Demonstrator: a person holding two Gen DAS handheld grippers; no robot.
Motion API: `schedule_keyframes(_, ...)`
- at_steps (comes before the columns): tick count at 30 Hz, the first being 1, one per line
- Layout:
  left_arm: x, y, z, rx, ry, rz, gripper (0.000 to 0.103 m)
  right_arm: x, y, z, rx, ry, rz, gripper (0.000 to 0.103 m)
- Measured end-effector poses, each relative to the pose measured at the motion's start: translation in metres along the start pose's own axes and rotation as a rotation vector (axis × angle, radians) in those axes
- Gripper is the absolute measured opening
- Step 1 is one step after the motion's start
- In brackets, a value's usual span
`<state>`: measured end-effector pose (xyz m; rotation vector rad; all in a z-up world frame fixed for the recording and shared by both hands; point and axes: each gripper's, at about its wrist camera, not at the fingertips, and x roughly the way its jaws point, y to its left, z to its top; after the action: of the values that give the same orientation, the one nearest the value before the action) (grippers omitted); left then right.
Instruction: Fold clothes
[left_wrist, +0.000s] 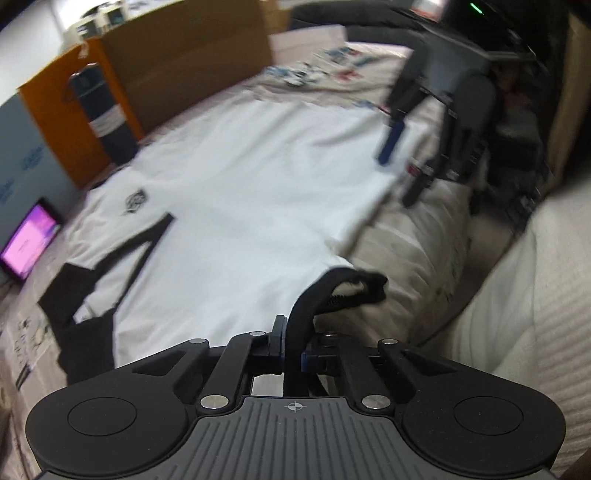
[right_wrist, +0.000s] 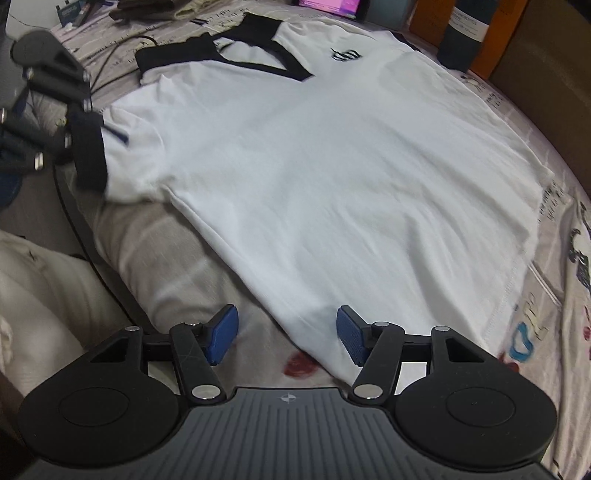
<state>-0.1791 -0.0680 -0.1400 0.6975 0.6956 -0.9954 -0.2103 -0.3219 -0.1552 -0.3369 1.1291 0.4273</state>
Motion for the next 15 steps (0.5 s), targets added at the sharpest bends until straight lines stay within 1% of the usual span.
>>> schedule_keyframes(6, 0.003, 0.025, 0.022, -0.011, -0.03, 0.065, 0.005, -0.007, -0.032, -0.019, 0.047, 0.041, -0.05, 0.056)
schedule_keyframes(7, 0.004, 0.029, 0.026, -0.011, -0.035, 0.075, 0.005, -0.008, -0.037, -0.021, 0.058, 0.043, -0.058, 0.052)
schedule_keyframes(9, 0.005, 0.038, 0.033, -0.012, -0.044, 0.095, 0.005, -0.011, -0.049, -0.023, 0.08, 0.043, -0.088, 0.008)
schedule_keyframes(11, 0.007, 0.046, 0.041, -0.012, -0.053, 0.115, 0.005, -0.02, -0.061, -0.019, 0.094, 0.013, -0.108, 0.004)
schedule_keyframes(15, 0.018, 0.068, 0.057, 0.002, -0.06, 0.145, 0.005, -0.041, -0.094, -0.001, 0.16, -0.111, -0.125, 0.003)
